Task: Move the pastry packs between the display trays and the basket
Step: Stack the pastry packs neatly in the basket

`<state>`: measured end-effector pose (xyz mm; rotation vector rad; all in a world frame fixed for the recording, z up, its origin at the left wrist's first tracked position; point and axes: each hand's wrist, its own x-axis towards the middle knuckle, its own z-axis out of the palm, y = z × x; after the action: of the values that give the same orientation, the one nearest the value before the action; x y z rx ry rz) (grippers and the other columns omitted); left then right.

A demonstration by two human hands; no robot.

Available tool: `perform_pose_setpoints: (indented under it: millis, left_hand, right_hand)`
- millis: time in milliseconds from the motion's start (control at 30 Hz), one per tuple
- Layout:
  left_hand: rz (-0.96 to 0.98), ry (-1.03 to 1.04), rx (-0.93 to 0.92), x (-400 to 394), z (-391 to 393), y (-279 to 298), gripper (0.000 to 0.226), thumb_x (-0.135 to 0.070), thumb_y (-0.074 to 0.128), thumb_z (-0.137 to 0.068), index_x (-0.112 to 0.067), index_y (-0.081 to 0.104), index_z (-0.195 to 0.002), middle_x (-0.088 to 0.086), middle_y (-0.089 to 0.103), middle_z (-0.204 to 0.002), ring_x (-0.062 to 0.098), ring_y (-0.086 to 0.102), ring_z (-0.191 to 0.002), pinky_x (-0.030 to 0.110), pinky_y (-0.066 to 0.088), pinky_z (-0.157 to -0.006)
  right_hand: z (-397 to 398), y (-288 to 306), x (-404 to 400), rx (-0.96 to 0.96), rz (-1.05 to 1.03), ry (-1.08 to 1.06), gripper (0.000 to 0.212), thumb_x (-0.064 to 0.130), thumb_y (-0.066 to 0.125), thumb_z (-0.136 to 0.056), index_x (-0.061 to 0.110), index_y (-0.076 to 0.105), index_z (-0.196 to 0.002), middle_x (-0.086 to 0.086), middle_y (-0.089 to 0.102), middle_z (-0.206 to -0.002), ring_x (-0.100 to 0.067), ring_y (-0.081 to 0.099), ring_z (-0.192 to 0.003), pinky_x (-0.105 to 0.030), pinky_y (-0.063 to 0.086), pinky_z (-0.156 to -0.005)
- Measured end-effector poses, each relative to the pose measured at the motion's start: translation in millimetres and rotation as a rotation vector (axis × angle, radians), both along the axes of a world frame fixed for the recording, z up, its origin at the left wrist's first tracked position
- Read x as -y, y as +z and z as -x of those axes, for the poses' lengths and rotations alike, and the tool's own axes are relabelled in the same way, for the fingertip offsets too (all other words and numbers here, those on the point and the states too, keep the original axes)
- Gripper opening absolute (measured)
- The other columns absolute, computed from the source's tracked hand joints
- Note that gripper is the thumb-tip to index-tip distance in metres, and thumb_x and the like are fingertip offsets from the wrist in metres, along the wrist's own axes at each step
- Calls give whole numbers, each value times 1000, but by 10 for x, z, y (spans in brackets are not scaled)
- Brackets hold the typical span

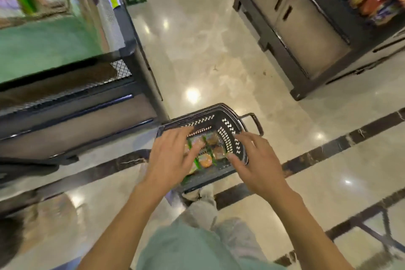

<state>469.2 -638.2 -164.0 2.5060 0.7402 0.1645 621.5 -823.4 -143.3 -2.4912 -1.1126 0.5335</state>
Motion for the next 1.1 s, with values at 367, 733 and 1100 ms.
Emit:
perform_pose_setpoints:
  millis: [367, 733, 1100]
  left_hand:
    - [208, 438, -161, 6, -381, -1502, 47, -43, 52, -102, -13, 52, -138, 8, 62, -130, 26, 53, -120, 37, 41, -97]
    - [364, 711, -343, -48, -363, -4773, 51, -42, 55, -100, -15, 46, -143, 7, 57, -136, 24, 49, -127, 41, 42, -106]
    - [352, 708, -353, -174, -83, -5813, 56, -46, 61, -95, -21, 43, -142, -3, 59, -133, 19, 57, -123, 44, 46, -103]
  right_hand:
    - [-1151, -1377, -665, -170, 240, 443, 54, 46, 60, -97, 18, 51, -142, -5, 52, -143, -26, 47, -129, -40, 42, -105]
    - [-957, -5414, -1406, -293, 390, 754, 61, 40, 64, -94, 11, 45, -144, -15, 53, -135, -35, 48, -126, -44, 42, -104]
    - [-58, -7485, -1395, -99, 462, 917, 78, 49, 72, -83, 19, 39, -147, -11, 48, -140, -37, 42, -129, -49, 36, -104]
